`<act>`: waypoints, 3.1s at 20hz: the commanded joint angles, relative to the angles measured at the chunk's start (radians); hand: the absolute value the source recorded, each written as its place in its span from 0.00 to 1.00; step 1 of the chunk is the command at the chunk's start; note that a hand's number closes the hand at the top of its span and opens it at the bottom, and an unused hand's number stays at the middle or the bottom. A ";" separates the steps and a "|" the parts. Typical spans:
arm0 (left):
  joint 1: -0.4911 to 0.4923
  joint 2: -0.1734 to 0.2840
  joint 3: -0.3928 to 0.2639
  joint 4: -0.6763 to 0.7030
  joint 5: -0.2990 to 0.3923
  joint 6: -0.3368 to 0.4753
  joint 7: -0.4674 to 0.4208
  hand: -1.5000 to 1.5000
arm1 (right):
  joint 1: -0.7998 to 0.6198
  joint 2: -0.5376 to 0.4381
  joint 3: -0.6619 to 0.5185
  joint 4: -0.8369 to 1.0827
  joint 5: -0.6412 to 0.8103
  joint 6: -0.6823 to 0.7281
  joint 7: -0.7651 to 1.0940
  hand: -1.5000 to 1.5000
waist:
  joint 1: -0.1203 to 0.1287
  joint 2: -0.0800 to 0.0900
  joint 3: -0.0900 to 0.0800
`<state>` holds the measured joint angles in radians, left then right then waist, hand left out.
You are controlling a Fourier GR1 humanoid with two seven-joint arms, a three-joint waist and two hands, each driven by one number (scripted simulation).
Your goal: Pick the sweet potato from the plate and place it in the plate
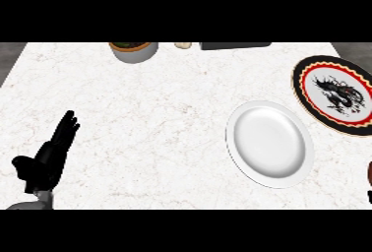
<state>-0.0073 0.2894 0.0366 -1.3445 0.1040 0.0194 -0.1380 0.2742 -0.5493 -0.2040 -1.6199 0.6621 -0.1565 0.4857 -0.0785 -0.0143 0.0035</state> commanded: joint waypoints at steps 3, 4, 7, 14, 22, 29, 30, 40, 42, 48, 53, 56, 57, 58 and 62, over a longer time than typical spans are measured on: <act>-0.021 0.013 -0.001 0.004 -0.002 -0.021 0.007 0.50 | 0.142 -0.178 -0.321 0.096 -0.267 0.022 -0.382 1.00 | 0.024 0.006 -0.002; -0.002 0.000 0.002 -0.020 -0.004 0.002 0.006 0.50 | 0.158 -0.202 -0.374 0.123 -0.302 0.032 -0.445 1.00 | 0.026 0.004 -0.002; -0.002 0.014 -0.016 -0.045 0.000 -0.043 0.032 0.50 | 0.184 -0.234 -0.486 0.157 -0.347 0.062 -0.531 1.00 | 0.054 0.008 -0.003; -0.053 -0.033 -0.026 0.022 -0.034 -0.023 0.009 0.50 | 0.036 -0.248 -0.558 0.176 -0.326 0.002 -0.542 1.00 | 0.078 0.015 -0.004; -0.028 -0.048 -0.023 -0.032 -0.057 -0.034 0.016 0.50 | -0.114 -0.252 -0.488 0.110 -0.280 0.090 -0.426 1.00 | 0.083 0.014 -0.004; -0.112 -0.024 0.016 0.050 -0.043 -0.077 0.021 0.50 | -0.349 -0.266 -0.312 0.307 -0.220 0.103 -0.431 1.00 | 0.094 0.018 -0.003; -0.078 -0.057 -0.014 0.032 -0.058 -0.065 -0.003 0.50 | -0.442 -0.293 -0.289 0.396 -0.203 0.088 -0.410 1.00 | 0.106 0.020 -0.003; -0.139 -0.043 0.036 0.113 -0.068 -0.077 -0.014 0.50 | -0.755 -0.201 -0.155 0.741 -0.096 0.001 -0.492 1.00 | 0.094 0.019 -0.003; -0.020 -0.063 -0.013 -0.067 -0.071 -0.074 0.048 0.50 | -0.789 -0.183 -0.158 0.821 -0.087 -0.033 -0.519 1.00 | 0.104 0.017 -0.002; -0.105 -0.019 0.035 -0.014 -0.047 -0.106 0.068 0.50 | -0.926 -0.090 -0.219 0.923 -0.123 -0.166 -0.420 0.00 | 0.101 0.019 -0.002; -0.078 -0.062 0.019 -0.008 -0.073 -0.080 0.034 0.50 | -1.010 -0.133 -0.257 1.177 -0.123 -0.198 -0.489 0.00 | 0.107 0.024 -0.002; -0.133 -0.072 0.022 0.063 -0.085 -0.073 0.032 0.50 | -1.050 -0.096 -0.287 1.238 -0.146 -0.262 -0.508 0.00 | 0.106 0.027 -0.001; -0.073 -0.032 0.040 0.000 -0.052 -0.121 0.032 0.50 | -1.054 -0.127 -0.315 1.226 -0.185 -0.217 -0.539 0.00 | 0.108 0.024 -0.001; -0.067 -0.066 0.010 0.007 -0.087 -0.087 0.007 0.50 | -1.035 -0.105 -0.352 1.219 -0.214 -0.281 -0.598 0.00 | 0.111 0.027 0.000; -0.070 -0.071 0.012 -0.009 -0.095 -0.067 0.026 0.50 | -1.001 -0.135 -0.479 1.176 -0.351 -0.269 -0.691 0.00 | 0.092 0.021 0.000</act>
<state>-0.0805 0.2308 0.0583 -1.3368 0.0237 -0.0653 -0.1196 -0.7398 -0.6682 -0.5877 -0.4403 0.4086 -0.4142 -0.1239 0.0234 0.0095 0.0029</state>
